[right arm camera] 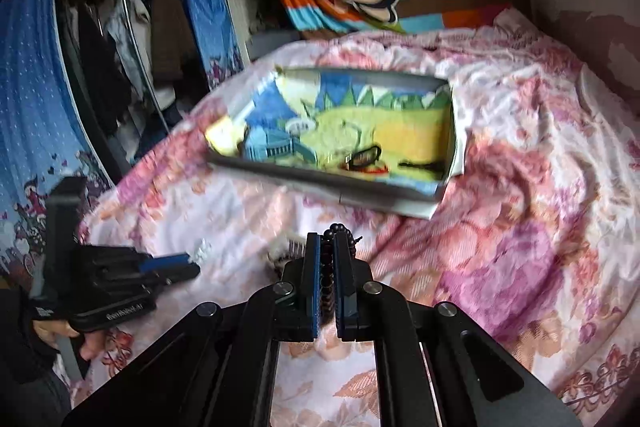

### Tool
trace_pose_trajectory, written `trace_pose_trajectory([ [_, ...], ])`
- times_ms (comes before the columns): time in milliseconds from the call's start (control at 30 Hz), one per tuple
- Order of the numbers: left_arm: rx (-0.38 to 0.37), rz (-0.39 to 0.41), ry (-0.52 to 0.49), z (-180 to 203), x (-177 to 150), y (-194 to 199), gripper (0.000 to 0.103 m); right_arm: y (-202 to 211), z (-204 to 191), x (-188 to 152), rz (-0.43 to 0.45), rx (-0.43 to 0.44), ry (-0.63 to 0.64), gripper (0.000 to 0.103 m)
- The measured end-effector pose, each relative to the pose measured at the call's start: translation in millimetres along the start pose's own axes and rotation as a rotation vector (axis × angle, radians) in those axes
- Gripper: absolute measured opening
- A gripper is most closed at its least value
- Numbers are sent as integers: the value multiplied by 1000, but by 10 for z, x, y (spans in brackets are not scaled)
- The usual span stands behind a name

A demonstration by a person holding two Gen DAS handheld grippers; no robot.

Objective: Organize jewelry
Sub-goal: 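Lift and carry the hair clip with the left gripper while the right carries the bead strand into the tray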

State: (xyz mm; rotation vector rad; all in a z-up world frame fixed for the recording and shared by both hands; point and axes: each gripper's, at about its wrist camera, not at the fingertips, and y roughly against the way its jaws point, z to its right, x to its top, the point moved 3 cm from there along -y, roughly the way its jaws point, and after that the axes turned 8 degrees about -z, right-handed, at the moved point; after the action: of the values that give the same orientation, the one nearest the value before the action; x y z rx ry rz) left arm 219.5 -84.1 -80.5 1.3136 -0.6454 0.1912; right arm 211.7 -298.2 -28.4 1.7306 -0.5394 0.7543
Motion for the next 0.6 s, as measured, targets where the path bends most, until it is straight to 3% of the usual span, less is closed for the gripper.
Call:
trace_pose_trajectory([
  [600,-6,24,-1,17,7,47,13,605,-193,153,265,42,89,5],
])
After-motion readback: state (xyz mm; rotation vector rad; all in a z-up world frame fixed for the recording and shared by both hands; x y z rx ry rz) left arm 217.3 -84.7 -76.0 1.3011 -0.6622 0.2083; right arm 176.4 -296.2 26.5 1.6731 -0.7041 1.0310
